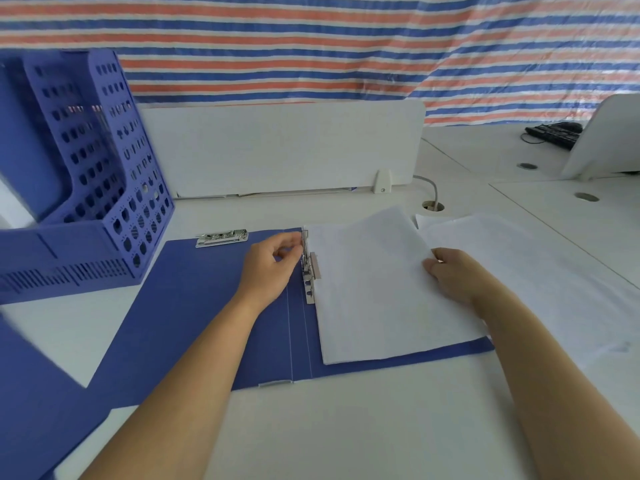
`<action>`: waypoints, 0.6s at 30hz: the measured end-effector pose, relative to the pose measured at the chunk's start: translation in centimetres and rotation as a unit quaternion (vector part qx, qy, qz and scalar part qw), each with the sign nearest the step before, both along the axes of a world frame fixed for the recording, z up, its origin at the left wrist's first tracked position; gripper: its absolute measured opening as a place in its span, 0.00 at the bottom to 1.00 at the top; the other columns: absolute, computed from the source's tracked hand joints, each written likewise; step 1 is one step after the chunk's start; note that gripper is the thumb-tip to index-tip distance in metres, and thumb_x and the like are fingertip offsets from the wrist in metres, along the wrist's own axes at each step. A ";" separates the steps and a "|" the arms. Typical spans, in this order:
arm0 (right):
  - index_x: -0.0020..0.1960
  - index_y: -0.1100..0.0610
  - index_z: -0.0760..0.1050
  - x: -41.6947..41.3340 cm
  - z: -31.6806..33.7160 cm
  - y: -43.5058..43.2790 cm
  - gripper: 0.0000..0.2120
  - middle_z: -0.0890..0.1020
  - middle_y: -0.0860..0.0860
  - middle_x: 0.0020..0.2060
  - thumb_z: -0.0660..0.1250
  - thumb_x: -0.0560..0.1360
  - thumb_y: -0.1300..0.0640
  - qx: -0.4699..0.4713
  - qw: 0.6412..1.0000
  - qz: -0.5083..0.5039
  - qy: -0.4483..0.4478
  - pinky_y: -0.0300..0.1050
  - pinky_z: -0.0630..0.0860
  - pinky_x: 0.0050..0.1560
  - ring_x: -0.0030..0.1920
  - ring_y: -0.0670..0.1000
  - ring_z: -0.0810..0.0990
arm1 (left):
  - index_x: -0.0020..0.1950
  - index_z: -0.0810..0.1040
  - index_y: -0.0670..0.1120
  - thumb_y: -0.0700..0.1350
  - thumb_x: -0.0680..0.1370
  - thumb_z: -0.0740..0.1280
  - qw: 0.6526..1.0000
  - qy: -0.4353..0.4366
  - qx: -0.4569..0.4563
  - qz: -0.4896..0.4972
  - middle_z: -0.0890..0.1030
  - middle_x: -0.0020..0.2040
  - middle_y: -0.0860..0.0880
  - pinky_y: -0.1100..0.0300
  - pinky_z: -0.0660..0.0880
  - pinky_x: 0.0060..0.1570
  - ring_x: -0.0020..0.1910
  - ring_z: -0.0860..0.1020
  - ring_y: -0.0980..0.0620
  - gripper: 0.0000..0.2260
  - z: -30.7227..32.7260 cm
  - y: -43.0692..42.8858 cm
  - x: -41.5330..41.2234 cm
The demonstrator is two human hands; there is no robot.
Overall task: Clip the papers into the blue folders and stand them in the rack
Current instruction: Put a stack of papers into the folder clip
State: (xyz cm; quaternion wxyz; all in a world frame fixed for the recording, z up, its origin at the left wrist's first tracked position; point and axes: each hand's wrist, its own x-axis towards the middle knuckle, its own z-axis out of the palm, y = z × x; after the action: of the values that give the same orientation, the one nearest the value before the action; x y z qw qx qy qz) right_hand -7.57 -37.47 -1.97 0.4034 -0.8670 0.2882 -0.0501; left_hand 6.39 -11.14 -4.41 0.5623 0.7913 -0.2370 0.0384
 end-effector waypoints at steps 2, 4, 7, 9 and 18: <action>0.57 0.59 0.77 0.1 -0.1 0.0 0.13 0.80 0.55 0.50 0.57 0.82 0.56 -0.016 1.000 0.003 -0.002 0.46 0.72 0.50 0.49 0.56 0.77 | 0.55 0.81 0.50 0.43 0.76 0.70 0.999 -0.007 -0.029 0.013 0.82 0.47 0.60 0.73 0.74 0.45 0.45 0.79 0.67 0.08 0.4 0.0 -0.4; 0.56 0.59 0.77 0.3 -0.2 0.0 0.12 0.79 0.54 0.49 0.56 0.82 0.56 -0.034 0.999 0.008 0.001 0.44 0.69 0.48 0.47 0.54 0.76 | 0.52 0.82 0.48 0.43 0.75 0.72 0.999 -0.012 -0.041 0.016 0.84 0.46 0.57 0.73 0.75 0.45 0.44 0.80 0.66 0.07 0.7 0.1 -0.8; 0.55 0.63 0.77 0.6 -0.4 0.0 0.14 0.79 0.56 0.50 0.55 0.82 0.57 -0.067 0.998 0.008 0.004 0.44 0.68 0.49 0.49 0.56 0.75 | 0.49 0.84 0.49 0.42 0.75 0.72 0.999 -0.025 -0.036 0.011 0.85 0.45 0.55 0.72 0.76 0.46 0.44 0.81 0.62 0.05 0.6 0.4 -1.5; 0.50 0.63 0.76 0.8 -0.7 0.0 0.13 0.78 0.56 0.46 0.55 0.81 0.58 -0.085 0.996 0.007 0.006 0.45 0.68 0.47 0.48 0.57 0.75 | 0.48 0.84 0.50 0.42 0.75 0.72 0.999 -0.036 -0.029 0.008 0.84 0.45 0.56 0.72 0.76 0.46 0.44 0.81 0.60 0.04 0.5 0.5 -1.9; 0.48 0.59 0.73 1.0 -1.3 -0.4 0.11 0.77 0.55 0.47 0.54 0.81 0.56 -0.152 0.987 0.018 0.038 0.46 0.68 0.49 0.48 0.57 0.74 | 0.48 0.84 0.51 0.43 0.75 0.71 0.997 -0.071 0.018 0.009 0.84 0.43 0.57 0.73 0.73 0.42 0.43 0.80 0.61 0.04 0.2 1.1 -3.0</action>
State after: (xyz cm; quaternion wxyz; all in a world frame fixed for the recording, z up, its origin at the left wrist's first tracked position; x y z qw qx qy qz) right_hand -6.56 -37.91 -3.28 0.2561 -0.9247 0.2767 -0.0535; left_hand 3.36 -10.04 -4.22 0.5292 0.7987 -0.2699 0.0957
